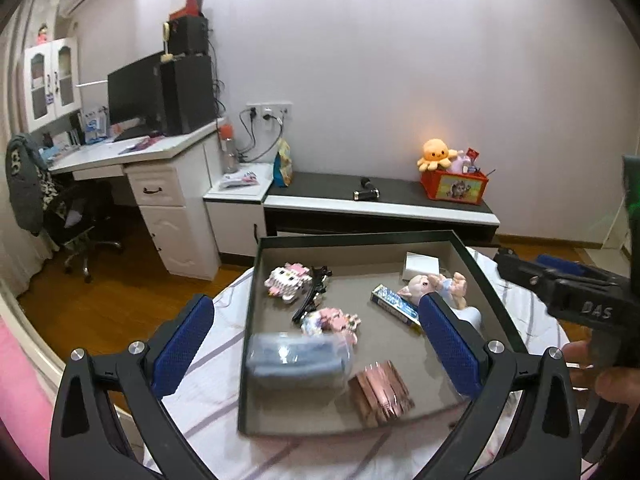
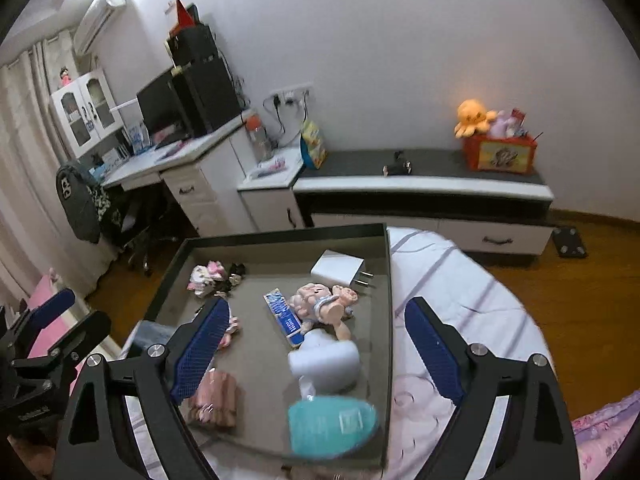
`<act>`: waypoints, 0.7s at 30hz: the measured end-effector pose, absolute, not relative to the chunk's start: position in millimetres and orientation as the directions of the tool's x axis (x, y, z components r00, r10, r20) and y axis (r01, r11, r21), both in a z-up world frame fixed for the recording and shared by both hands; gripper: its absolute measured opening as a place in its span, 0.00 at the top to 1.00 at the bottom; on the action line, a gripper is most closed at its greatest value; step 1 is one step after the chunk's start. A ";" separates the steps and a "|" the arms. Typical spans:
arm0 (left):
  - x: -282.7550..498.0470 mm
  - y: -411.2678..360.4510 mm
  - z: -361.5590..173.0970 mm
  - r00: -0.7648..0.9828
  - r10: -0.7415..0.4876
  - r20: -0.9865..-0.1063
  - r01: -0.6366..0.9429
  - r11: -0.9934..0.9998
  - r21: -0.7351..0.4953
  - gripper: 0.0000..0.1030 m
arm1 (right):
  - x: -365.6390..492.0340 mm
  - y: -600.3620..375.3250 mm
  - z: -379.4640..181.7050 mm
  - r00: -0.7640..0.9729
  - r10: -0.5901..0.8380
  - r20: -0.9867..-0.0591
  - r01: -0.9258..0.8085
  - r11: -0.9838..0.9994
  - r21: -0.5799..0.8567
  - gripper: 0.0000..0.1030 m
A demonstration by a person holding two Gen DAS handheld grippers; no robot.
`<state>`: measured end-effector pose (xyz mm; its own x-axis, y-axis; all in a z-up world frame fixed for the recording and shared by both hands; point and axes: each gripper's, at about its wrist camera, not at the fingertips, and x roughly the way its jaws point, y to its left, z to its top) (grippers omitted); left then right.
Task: Organize rigid objects
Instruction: 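Carry the tube box and doll into the tray and open both tools, then withdraw both tools from the tray toward the last items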
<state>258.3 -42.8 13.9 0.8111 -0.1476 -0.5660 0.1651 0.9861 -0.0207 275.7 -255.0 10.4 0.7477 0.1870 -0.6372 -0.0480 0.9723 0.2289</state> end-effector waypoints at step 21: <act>155.9 -19.6 11.7 0.804 -0.160 -0.573 0.152 0.986 -0.062 0.00 | 150.6 -228.3 32.2 0.817 0.260 -0.514 -0.145 0.957 0.253 0.12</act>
